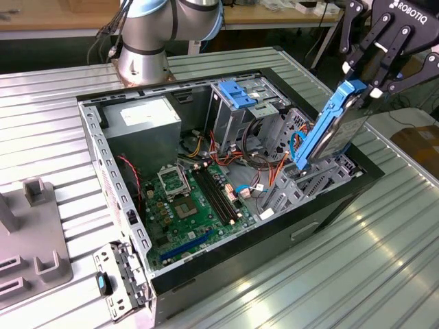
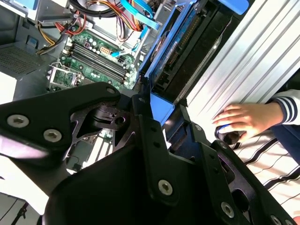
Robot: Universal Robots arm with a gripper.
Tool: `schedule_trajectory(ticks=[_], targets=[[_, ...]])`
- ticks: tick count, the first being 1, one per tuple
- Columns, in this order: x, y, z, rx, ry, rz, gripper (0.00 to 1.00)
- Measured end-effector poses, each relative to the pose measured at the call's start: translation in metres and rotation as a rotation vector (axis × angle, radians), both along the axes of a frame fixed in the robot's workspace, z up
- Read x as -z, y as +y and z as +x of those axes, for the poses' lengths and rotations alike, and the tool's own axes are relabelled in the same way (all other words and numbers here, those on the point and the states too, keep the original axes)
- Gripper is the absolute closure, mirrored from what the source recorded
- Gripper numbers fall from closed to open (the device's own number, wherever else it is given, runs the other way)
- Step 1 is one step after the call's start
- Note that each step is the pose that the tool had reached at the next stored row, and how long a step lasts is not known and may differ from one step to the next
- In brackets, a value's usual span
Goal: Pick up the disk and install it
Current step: 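Pick up the disk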
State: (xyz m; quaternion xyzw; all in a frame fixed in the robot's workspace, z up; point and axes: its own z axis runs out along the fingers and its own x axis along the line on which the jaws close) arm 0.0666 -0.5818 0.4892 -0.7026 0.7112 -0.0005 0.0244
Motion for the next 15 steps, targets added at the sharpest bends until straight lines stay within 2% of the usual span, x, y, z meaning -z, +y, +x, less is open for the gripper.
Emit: schedule_trajectory(ticks=[4, 6, 10, 15], targets=[[0.0063, -0.0005, 0.0000, 0.000, -0.0003, -0.0001, 0.63], [0.0119, -0.0006, -0.0003, 0.000, -0.0004, 0.0000, 0.63], [0.0131, 0.0004, -0.0004, 0.000, -0.0005, 0.0025, 0.63], [0.0191, 0.0016, -0.0004, 0.000, -0.0005, 0.0033, 0.63]])
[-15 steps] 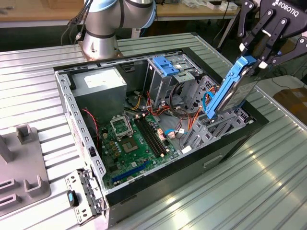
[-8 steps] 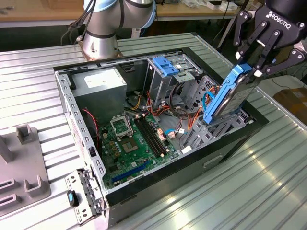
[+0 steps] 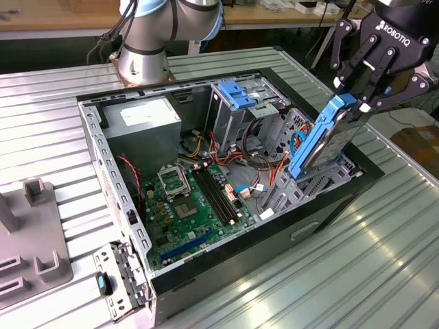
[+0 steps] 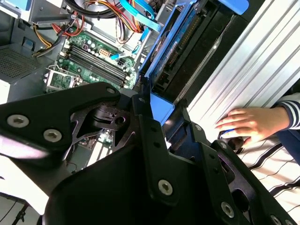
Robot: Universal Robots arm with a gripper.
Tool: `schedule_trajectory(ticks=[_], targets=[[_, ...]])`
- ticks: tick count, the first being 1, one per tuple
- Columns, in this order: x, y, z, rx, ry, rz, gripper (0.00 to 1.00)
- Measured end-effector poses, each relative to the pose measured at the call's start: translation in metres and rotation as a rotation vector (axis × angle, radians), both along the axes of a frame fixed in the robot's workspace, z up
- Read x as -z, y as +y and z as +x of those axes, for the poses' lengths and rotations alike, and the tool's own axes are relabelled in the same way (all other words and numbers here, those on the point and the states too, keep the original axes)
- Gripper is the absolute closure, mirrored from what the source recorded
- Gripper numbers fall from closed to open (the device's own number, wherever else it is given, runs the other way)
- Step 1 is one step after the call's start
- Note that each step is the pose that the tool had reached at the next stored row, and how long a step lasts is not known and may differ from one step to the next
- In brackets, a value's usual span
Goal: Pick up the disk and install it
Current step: 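Pick up the disk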
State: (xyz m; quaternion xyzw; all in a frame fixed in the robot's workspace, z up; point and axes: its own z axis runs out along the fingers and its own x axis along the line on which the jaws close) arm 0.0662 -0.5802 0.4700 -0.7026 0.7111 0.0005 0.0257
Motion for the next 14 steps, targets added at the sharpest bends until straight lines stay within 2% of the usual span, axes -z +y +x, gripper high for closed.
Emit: schedule_trajectory(ticks=[9, 14], targets=[[0.0008, 0.0012, -0.0019, 0.000, 0.0000, -0.0003, 0.63], [0.0051, 0.0016, -0.0019, -0.017, 0.0001, -0.0003, 0.63]])
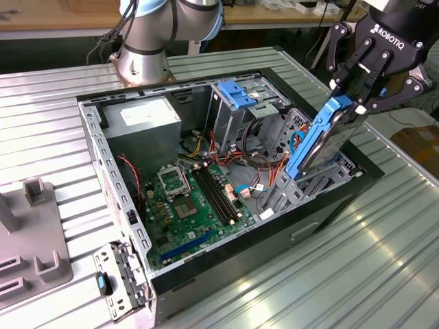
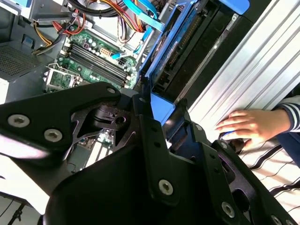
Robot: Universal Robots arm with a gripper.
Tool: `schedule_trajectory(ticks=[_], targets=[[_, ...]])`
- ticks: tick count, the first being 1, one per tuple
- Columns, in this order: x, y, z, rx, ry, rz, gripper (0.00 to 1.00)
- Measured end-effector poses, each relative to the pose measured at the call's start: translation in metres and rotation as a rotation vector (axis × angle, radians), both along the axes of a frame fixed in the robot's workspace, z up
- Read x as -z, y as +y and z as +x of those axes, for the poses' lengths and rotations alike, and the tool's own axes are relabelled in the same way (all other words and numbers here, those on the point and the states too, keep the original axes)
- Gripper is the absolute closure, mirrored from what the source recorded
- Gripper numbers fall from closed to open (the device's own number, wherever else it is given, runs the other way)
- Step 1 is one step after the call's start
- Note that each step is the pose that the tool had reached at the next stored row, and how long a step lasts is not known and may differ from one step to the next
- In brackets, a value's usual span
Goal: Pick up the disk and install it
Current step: 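Pick up the disk, then insert the disk into the insertion slot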
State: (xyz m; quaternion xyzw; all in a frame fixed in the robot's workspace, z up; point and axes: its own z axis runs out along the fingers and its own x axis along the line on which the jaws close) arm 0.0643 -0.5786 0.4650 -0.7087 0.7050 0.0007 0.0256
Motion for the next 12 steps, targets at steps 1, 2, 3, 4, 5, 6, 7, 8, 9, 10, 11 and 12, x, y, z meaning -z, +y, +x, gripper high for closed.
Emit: schedule_trajectory(ticks=[1, 2, 3, 4, 5, 6, 7, 8, 9, 10, 11, 12], targets=[[0.0022, 0.0000, 0.0000, 0.000, -0.0001, 0.0000, 0.63], [0.0031, 0.0000, 0.0000, 0.000, 0.0000, 0.0001, 0.63], [0.0042, -0.0001, 0.0000, 0.003, 0.0000, 0.0002, 0.63], [0.0060, -0.0001, 0.0000, 0.007, 0.0000, 0.0001, 0.63], [0.0099, -0.0002, 0.0000, 0.010, -0.0001, 0.0002, 0.63], [0.0126, -0.0003, 0.0000, 0.012, -0.0001, 0.0002, 0.63], [0.0154, -0.0004, 0.0000, 0.014, -0.0001, 0.0002, 0.63], [0.0196, -0.0007, 0.0000, 0.017, -0.0001, 0.0002, 0.63], [0.0234, -0.0010, 0.0000, 0.019, 0.0000, 0.0003, 0.63], [0.0258, -0.0013, 0.0000, 0.021, -0.0001, 0.0002, 0.63], [0.0277, -0.0016, 0.0000, 0.022, 0.0000, 0.0002, 0.63], [0.0302, -0.0019, 0.0000, 0.024, -0.0001, 0.0002, 0.63]])
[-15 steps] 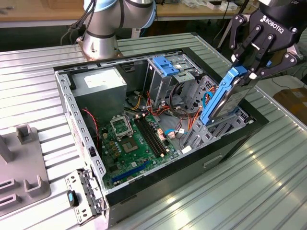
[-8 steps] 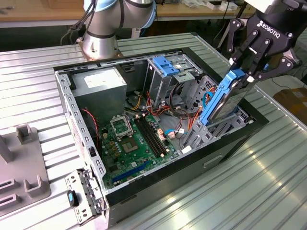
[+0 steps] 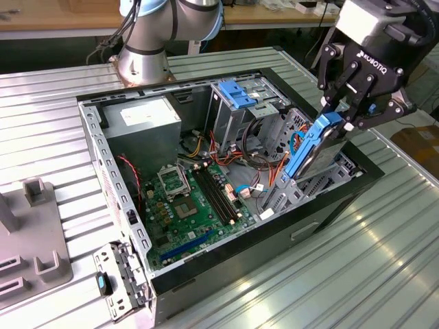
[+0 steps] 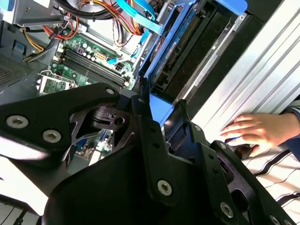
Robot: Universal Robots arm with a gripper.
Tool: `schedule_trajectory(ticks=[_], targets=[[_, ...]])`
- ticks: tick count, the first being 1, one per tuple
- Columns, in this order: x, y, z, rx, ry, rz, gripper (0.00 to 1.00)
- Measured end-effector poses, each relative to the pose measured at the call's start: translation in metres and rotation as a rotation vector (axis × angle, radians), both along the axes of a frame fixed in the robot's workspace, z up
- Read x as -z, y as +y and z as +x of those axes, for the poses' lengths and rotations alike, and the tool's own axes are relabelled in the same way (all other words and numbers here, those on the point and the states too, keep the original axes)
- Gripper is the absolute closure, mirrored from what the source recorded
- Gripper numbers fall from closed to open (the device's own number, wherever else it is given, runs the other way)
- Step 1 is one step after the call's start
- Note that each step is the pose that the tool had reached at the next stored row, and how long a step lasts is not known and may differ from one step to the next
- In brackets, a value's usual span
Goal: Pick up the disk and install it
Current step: 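Insert the disk into the insertion slot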
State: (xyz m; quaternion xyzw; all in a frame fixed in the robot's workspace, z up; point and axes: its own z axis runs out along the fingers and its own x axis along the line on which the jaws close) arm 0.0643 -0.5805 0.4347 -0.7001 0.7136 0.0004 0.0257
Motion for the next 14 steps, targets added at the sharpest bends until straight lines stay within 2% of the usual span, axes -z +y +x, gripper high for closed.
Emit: schedule_trajectory(ticks=[4, 8, 11, 14], targets=[[0.0184, -0.0024, 0.0000, 0.013, 0.0000, 0.0000, 0.63], [0.0278, -0.0036, 0.0000, 0.020, 0.0000, 0.0000, 0.63], [0.0467, -0.0051, 0.0000, 0.031, 0.0002, -0.0004, 0.63], [0.0489, -0.0051, 0.0000, 0.032, 0.0000, -0.0003, 0.63]])
